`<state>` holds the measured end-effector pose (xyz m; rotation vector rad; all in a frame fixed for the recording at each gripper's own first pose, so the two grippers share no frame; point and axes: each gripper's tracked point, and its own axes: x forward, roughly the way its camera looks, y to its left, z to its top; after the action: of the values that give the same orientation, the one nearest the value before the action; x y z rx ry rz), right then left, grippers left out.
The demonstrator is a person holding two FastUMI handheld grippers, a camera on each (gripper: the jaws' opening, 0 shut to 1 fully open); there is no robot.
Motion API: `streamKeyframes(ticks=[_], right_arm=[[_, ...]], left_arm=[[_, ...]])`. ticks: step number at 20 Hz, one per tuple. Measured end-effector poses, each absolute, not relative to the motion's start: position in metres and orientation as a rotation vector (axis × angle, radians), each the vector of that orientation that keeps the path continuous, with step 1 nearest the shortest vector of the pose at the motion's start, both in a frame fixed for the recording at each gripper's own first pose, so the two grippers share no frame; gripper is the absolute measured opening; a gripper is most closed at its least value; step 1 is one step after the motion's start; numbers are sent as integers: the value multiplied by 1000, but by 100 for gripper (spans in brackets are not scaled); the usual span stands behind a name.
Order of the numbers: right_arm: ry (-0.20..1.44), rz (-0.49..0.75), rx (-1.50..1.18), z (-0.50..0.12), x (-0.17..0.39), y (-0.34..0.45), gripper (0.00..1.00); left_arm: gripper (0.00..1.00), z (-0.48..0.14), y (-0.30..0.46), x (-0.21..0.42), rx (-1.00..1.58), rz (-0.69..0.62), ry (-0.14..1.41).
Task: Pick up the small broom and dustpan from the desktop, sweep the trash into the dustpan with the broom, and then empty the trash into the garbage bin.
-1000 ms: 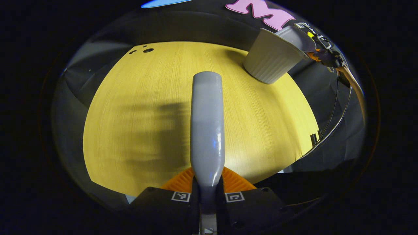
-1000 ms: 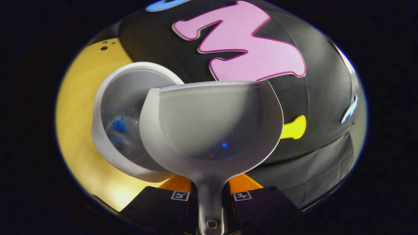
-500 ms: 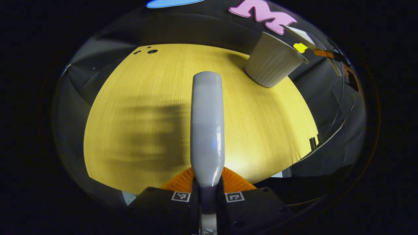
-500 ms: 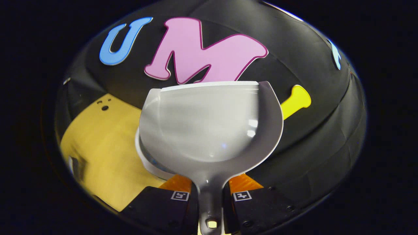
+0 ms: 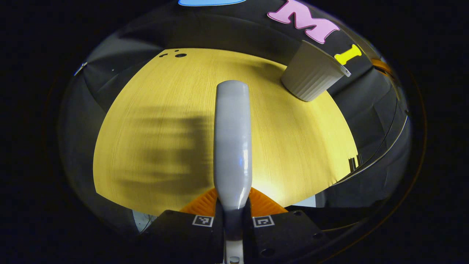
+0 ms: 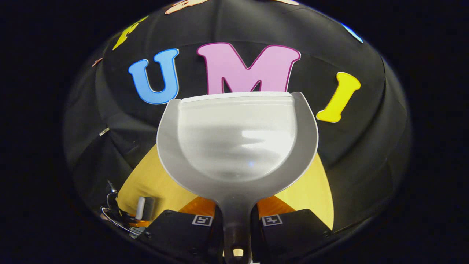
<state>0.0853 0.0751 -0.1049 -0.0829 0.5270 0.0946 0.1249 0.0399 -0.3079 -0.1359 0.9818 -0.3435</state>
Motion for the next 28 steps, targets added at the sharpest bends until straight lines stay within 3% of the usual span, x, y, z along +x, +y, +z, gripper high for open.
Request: streamKeyframes(ticks=[2,3,10,19,20,24,25,26,27,28], right_arm=[[570,120,-25,-128,64,95,29],[596,133,-14,-140,58,103,34],[808,158,49,-243,11,135,34],[1098,129,38,-414,-2,145,34],[1109,117,28,-427,0,143,34],[1166,67,15,-465,1,132,34],[1170,51,11,-468,3,130,28],[1163,40,-4,-468,3,129,34],[1163,22,-22,-467,4,125,28],[1168,17,-25,-469,3,121,28]], left_arm=[[25,-312,39,126,-121,-340,984],[25,-312,37,125,-115,-337,988],[24,-314,31,129,-110,-313,1032],[22,-329,27,139,-37,-263,1144],[25,-330,27,139,-30,-252,1158],[25,-336,22,139,-14,-230,1211],[26,-336,21,140,-1,-224,1215],[26,-336,20,141,13,-218,1219],[27,-338,20,143,28,-215,1222],[27,-338,20,143,45,-213,1224]])
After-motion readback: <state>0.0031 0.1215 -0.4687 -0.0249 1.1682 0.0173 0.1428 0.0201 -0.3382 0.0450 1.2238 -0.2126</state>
